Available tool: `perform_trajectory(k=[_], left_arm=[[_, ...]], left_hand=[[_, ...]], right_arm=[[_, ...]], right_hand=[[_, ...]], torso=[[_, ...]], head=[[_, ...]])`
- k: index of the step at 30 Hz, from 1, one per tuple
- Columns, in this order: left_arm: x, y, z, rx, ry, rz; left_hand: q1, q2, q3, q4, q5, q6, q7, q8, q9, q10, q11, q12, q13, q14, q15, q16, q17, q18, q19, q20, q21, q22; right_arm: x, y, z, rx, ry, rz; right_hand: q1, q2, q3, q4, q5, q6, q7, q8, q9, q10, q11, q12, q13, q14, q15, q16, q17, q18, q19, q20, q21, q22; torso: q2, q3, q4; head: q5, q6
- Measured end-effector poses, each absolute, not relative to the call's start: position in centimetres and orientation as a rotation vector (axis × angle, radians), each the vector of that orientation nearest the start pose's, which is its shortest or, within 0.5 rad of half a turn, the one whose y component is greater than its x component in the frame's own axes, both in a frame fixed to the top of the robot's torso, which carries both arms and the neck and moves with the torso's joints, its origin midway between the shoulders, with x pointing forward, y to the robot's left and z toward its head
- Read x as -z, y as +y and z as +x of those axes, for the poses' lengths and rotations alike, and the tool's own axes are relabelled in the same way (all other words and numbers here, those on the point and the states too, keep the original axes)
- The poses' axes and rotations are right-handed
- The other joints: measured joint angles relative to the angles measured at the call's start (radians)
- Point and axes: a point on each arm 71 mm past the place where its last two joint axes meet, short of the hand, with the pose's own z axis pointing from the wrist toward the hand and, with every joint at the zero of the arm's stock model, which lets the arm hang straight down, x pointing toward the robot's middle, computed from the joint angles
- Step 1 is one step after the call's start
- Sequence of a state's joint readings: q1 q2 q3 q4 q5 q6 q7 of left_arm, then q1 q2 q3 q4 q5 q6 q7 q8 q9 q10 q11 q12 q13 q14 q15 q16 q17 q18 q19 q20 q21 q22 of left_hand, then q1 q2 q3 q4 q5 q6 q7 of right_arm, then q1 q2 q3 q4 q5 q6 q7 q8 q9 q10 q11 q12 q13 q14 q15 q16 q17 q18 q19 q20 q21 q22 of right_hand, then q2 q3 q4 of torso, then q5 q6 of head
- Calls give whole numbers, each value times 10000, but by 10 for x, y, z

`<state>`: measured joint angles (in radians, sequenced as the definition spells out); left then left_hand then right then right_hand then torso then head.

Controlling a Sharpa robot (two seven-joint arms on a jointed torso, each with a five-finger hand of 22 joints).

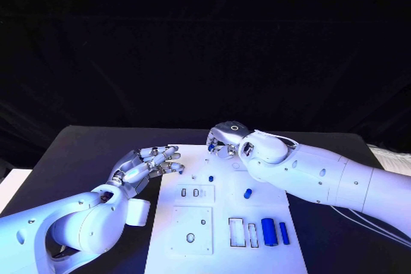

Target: Assemble the parts on the task board

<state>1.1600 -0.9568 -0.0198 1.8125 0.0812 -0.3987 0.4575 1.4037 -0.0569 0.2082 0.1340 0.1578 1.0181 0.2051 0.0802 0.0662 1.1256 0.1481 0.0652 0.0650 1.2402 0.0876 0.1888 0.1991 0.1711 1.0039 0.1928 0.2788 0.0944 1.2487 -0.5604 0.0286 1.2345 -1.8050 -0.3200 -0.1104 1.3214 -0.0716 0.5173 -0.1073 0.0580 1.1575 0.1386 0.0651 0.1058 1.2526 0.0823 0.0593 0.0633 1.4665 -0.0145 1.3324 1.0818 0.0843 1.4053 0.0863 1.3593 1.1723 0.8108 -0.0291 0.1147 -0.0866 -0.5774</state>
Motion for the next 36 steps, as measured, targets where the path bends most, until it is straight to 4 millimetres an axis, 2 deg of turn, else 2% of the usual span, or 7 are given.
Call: perform_trajectory(k=[22, 24, 26, 27, 28, 31, 36], left_arm=[[164, 189, 431, 16682, 13822, -11989], [164, 189, 431, 16680, 13824, -11990], [164, 189, 431, 16679, 13826, -11991], [164, 189, 431, 16678, 13827, -11992], [164, 189, 431, 16678, 13828, -11992], [165, 189, 431, 16676, 13831, -11994], [165, 190, 431, 16652, 13825, -12002]], left_hand=[[0, 0, 1, -2, 0, 0, 0, 0, 0, 0, 0, 0, 0, 0, 0, 0, 4, 1, 0, 0, 0, -7], [0, 0, 2, -2, 0, 0, 0, 0, 0, 0, 0, 0, 0, 0, 0, 0, 4, 1, 0, 0, 0, -7], [0, 0, 2, -2, 0, 0, 0, 0, 0, 0, 0, 0, 0, 0, 0, 0, 4, 1, 0, 0, 0, -7], [0, 0, 2, -2, 0, -4, 4, 0, 0, 0, 0, 0, 0, 0, 0, 0, 4, 0, 0, 0, 0, -7], [0, 0, 2, -2, 0, -34, 34, 0, 0, 0, 0, 0, 0, 0, 0, 0, 9, 1, 0, 0, 0, -7], [0, 0, 2, -2, 0, -36, 36, 0, 0, 0, 0, 0, 0, 0, 0, 0, 15, 1, 0, 0, 0, -7], [0, 0, 2, -2, 0, -36, 36, 0, 0, 0, 0, 0, 0, 0, 0, 0, 15, 1, 0, 0, 0, -6]], right_arm=[[151, -129, 542, -4744, 14452, -4516], [151, -130, 543, -4700, 14481, -4504], [153, -131, 543, -4659, 14533, -4501], [154, -131, 544, -4641, 14561, -4496], [155, -131, 544, -4635, 14572, -4490], [155, -131, 544, -4642, 14568, -4481], [152, -133, 540, -4735, 14460, -4464]], right_hand=[[-108, -110, -23, 93, -27, 12, -42, -35, 5, -21, -22, 4, 20, 0, 0, -1, -63, 0, -4, 4, 0, -55], [-229, -390, -43, 252, -14, -427, 91, -28, -44, -434, -61, 82, 72, 0, 114, -182, -417, 0, -226, 107, -172, -423], [-376, -698, -161, 402, -12, -1195, 173, 4, -279, -1130, 104, 35, 24, -14, 233, -457, -876, 50, -639, 185, -636, -1234], [-398, -818, -319, 449, -21, -1576, 142, 4, -361, -1523, 166, 36, -2, -36, 255, -631, -1148, 213, -868, 223, -920, -1703], [-369, -872, -498, 498, -21, -1843, 85, 3, -397, -1840, 216, 36, -17, -56, 275, -763, -1353, 236, -1025, 263, -1136, -2036], [-257, -965, -1106, 708, -21, -2168, 135, 3, -407, -2328, 291, 36, -19, -37, 325, -974, -1645, 236, -1164, 337, -1453, -2486], [37, -748, -1438, 937, -21, -2043, 189, 3, -378, -2094, 245, 184, 17, -37, 324, -988, -1702, 237, -1160, 334, -1510, -2558]], torso=[[12, -1, 12], [12, -1, 11], [12, 0, 11], [12, -1, 11], [12, -4, 12], [12, -6, 15], [12, -5, 14]], head=[[-53, 1], [-62, 6], [-64, 12], [-66, 15], [-69, 16], [-77, 17], [-82, 18]])
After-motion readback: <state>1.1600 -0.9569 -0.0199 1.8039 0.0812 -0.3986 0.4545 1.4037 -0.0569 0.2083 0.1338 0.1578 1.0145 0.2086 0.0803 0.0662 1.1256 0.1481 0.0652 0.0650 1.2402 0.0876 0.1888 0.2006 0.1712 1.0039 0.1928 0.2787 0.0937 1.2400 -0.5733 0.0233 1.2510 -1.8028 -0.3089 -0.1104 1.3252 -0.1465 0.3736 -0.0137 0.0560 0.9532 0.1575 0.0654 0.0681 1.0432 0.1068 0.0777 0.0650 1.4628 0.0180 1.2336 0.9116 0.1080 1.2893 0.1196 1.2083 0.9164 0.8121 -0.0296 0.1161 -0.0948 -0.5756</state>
